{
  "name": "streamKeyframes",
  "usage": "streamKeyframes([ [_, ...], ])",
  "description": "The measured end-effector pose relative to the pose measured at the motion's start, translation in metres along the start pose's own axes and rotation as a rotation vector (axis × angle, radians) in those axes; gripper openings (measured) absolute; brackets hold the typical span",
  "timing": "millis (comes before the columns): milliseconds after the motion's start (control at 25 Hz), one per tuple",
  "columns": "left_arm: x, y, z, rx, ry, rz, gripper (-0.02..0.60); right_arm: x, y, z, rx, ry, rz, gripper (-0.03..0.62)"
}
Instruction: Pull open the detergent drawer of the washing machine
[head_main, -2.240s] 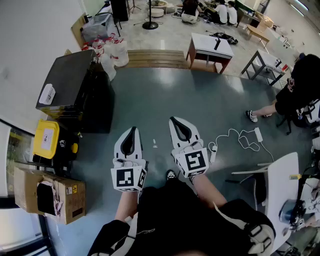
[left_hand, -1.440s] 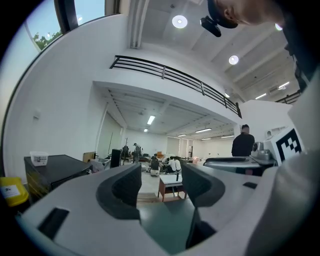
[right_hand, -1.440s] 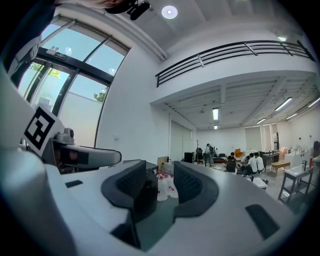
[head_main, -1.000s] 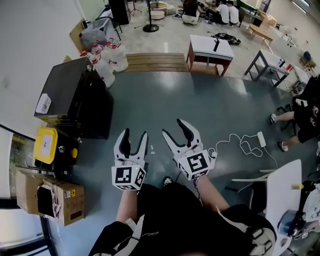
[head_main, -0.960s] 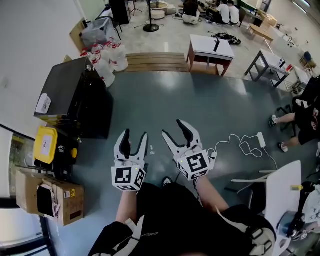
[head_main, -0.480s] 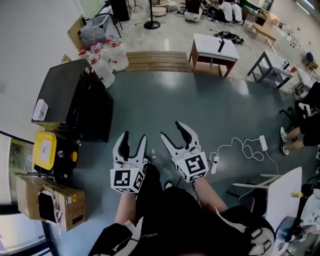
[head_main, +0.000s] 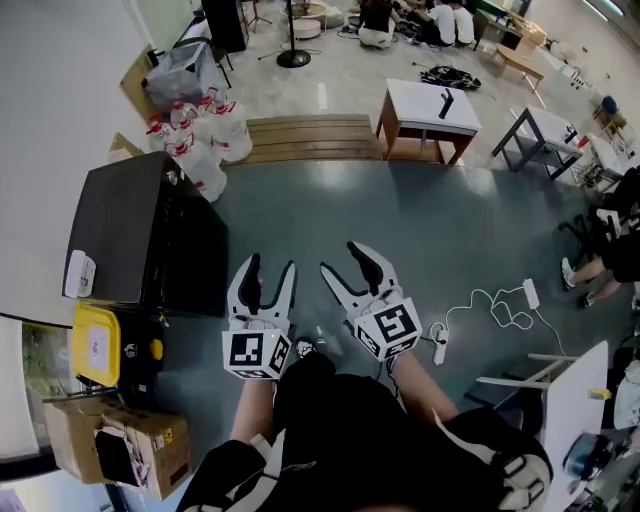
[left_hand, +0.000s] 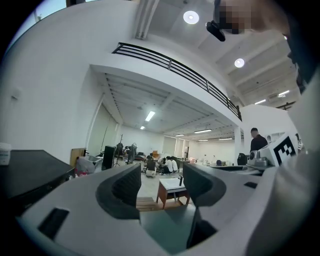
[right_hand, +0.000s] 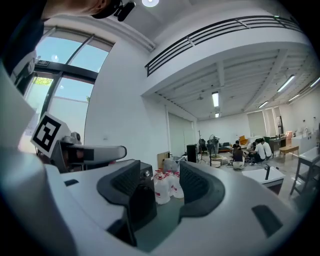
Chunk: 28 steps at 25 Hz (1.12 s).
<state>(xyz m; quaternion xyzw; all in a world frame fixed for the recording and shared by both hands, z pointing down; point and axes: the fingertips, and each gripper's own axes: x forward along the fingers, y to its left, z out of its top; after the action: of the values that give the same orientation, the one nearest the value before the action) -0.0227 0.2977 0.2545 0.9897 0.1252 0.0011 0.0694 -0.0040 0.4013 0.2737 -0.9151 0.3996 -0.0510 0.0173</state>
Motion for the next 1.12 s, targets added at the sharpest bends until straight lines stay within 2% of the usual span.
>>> streamKeyframes([
  [360,0.084,0.07,0.0,-0.017,0.019,-0.067,0.259,0.099,-0.025,0.004,-0.024,0.027,-0.04,0.253],
  [680,0.156,0.124,-0.001,-0.01,0.019,-0.033,0.259,0.182,-0.062,0.017,-0.02,-0.003,-0.002,0.249],
  [800,0.195,0.15,-0.002,-0.019,0.013,0.006,0.259,0.224,-0.087,0.028,-0.023,-0.027,0.039,0.244],
  [1120,0.288,0.217,0.023,0.022,-0.014,0.194,0.259,0.349,-0.14,0.06,-0.036,-0.044,0.257,0.245],
])
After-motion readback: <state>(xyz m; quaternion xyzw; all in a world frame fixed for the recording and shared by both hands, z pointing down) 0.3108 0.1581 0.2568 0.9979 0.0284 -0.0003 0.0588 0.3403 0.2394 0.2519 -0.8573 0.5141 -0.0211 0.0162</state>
